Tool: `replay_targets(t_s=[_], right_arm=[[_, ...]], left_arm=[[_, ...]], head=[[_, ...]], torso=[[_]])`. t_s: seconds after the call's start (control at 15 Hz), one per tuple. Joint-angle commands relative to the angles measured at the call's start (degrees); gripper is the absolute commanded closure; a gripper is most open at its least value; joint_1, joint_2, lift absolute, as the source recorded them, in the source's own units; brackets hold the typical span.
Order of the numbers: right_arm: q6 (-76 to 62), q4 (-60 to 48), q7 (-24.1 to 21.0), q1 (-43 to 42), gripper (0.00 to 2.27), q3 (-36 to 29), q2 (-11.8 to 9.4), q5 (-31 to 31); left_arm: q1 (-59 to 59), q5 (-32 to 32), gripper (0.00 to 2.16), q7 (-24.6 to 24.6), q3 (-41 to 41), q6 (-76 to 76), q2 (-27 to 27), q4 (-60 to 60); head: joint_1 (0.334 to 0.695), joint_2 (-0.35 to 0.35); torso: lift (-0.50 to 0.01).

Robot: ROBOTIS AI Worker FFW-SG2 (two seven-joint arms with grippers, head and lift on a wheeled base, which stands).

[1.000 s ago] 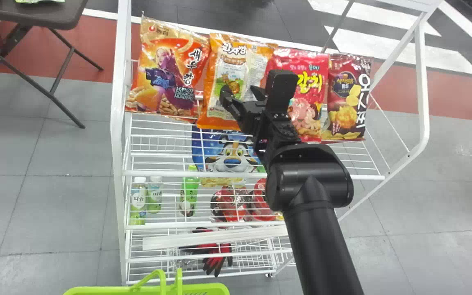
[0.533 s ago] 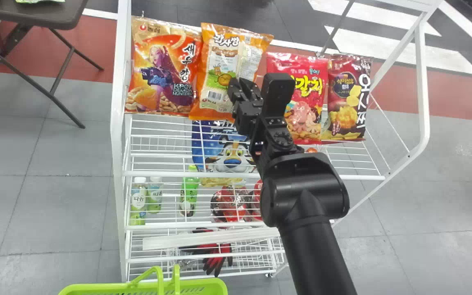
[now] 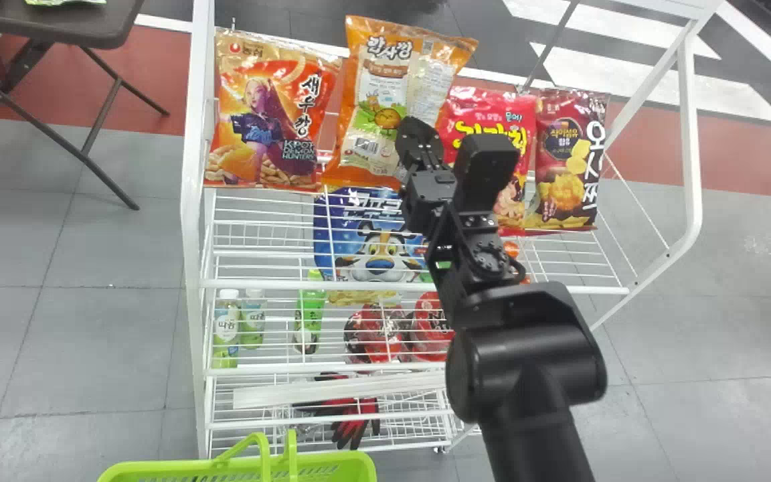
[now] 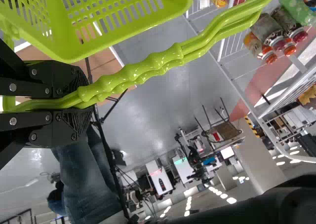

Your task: Hold basket handle with left hand then pick Gamjakkang with right hand and place into basket

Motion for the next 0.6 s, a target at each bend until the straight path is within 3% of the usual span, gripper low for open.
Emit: replay_targets(t_s=[0.0,0.33,0.53], right_arm=[[1.3,-7.6,0.4,5.1,2.24,-1.0,-0.8,-2.2],[8.1,-23.6,4.4,18.2,2.25,-4.2,-1.9,-8.6],[19.0,-32.0,7.6,24.8,2.25,-7.2,-1.9,-13.8]], left_arm=[[0.2,0.0,2.14,0.0,-0.1,-0.4,0.0,-0.1],[0.5,0.2,2.14,-0.2,-0.1,-0.3,0.1,-0.1],[0.4,0.5,2.14,-0.4,0.1,-1.7,0.0,0.0]], head=[[0.695,-0.350],[0.695,-0.350],[0.695,-0.350]], torso=[[-0.019],[-0.019],[-0.019]])
